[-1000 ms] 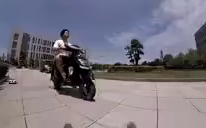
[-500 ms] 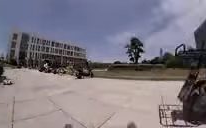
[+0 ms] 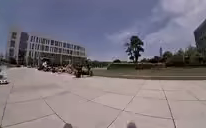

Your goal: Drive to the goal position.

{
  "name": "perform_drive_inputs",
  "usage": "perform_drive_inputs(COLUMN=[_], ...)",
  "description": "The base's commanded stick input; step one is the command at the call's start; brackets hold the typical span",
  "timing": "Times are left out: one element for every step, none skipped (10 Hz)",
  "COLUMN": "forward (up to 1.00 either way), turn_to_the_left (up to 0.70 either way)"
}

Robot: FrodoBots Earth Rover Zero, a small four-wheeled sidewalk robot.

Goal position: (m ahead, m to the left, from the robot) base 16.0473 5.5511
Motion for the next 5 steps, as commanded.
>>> perform_drive_inputs(forward=[0.45, 0.45, 0.45, 0.45, 0.45], turn_to_the_left=[0.27, 0.27, 0.27, 0.27, 0.27])
